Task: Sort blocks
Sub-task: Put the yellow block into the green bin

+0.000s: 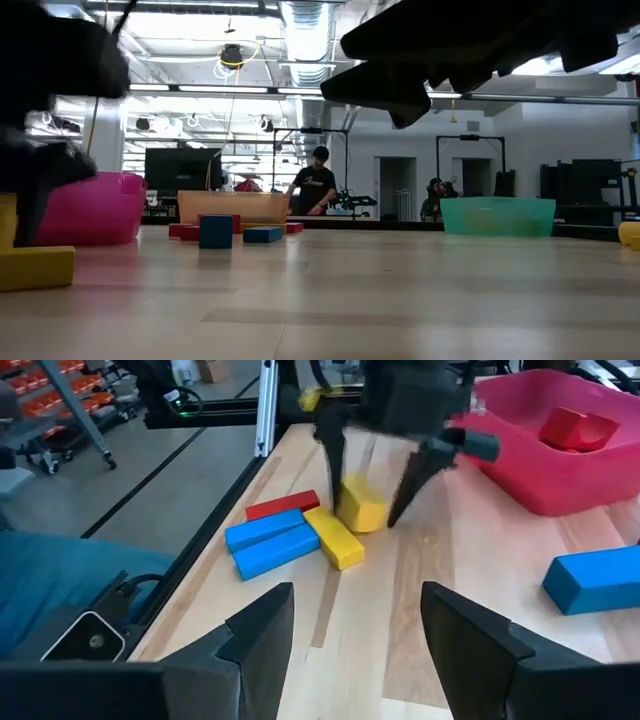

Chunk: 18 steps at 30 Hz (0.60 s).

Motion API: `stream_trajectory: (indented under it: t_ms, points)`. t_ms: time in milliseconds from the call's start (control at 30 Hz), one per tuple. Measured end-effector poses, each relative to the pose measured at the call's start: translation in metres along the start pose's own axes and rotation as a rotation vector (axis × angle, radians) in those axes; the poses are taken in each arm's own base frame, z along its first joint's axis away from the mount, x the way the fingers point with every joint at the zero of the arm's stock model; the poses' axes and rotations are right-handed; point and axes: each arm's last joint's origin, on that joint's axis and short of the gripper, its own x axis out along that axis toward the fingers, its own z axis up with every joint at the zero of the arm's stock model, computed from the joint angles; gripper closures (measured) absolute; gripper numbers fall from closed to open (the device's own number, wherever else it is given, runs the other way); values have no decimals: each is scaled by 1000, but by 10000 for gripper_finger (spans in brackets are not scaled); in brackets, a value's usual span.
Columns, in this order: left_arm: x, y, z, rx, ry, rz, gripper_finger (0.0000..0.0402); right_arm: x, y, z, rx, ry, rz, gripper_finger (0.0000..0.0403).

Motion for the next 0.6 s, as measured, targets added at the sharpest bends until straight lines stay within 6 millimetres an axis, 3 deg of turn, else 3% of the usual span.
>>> stream_trajectory:
  t_ms: [133, 400, 600]
  points:
    - [9, 0, 5, 43, 20, 12, 146, 0, 3, 0, -2, -1, 8, 171]
    - [2, -8, 33, 198, -75, 26, 146, 0, 3, 1, -12, -15, 10, 171]
    - [-4, 1, 39, 244, 1, 111, 146, 0, 3, 1, -12, -17, 11, 171]
